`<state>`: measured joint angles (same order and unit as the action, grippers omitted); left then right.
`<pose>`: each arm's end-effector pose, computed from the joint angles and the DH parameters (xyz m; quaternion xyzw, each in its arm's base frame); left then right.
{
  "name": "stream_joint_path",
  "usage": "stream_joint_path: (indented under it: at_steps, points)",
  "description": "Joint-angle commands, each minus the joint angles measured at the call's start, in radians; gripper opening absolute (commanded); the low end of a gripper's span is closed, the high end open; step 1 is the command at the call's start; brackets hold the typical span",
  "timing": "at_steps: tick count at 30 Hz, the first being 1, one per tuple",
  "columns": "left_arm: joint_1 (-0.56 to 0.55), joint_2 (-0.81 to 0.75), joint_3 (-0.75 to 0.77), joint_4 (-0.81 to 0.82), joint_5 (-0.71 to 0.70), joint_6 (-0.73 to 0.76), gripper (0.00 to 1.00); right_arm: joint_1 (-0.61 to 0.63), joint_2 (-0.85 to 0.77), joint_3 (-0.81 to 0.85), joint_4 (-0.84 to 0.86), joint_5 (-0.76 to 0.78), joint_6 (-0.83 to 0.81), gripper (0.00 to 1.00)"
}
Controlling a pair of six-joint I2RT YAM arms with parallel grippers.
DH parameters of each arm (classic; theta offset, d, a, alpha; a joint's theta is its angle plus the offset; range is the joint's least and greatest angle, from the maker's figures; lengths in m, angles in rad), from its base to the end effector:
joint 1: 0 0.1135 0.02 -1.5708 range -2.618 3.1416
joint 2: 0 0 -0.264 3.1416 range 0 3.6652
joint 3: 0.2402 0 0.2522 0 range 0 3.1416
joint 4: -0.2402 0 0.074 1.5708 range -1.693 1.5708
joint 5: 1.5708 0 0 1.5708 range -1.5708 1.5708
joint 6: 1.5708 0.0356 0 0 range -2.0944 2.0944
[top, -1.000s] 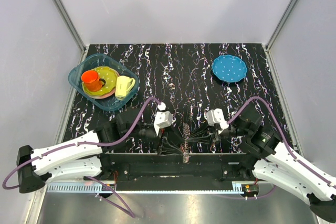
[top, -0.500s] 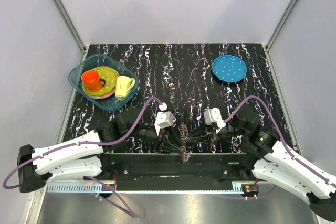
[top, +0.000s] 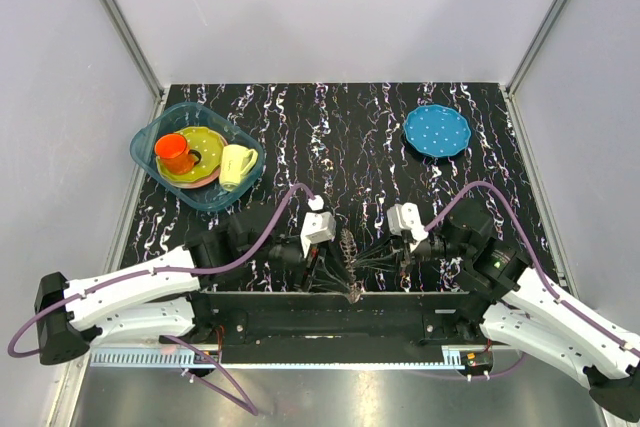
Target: Remove the keys from the keyring
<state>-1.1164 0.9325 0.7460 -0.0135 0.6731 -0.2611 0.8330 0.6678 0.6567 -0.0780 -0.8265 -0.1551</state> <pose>0.0741 -0.2023 0.3188 0.4933 0.5782 -0.5771 0.2988 0.0856 0.1331 0.3255 -0.5591 0.4664 0.4850 0.4844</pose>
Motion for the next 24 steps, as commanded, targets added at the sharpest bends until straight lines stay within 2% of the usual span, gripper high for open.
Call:
stream_joint_path:
  at_steps: [1, 5, 9, 13, 20, 24]
  points:
    - [0.003, -0.001, 0.05, 0.015, -0.038, 0.016, 0.31, 0.006, -0.013, 0.012, 0.07, 0.01, 0.015, 0.0]
    - [0.003, -0.018, 0.047, 0.003, -0.085, 0.031, 0.32, 0.006, -0.016, 0.003, 0.07, 0.021, 0.025, 0.0]
    - [0.003, -0.047, 0.029, -0.013, -0.188, 0.056, 0.49, 0.006, -0.028, -0.008, 0.113, 0.044, 0.041, 0.0]
    - [0.001, -0.087, -0.003, 0.001, -0.3, 0.069, 0.55, 0.006, -0.034, 0.003, 0.115, 0.127, 0.091, 0.0]
    - [-0.006, -0.123, 0.001, -0.003, -0.475, 0.115, 0.55, 0.006, 0.027, 0.058, 0.046, 0.274, 0.193, 0.0]
    - [-0.049, -0.124, 0.021, -0.032, -0.581, 0.174, 0.58, 0.006, 0.047, 0.069, 0.041, 0.394, 0.268, 0.0]
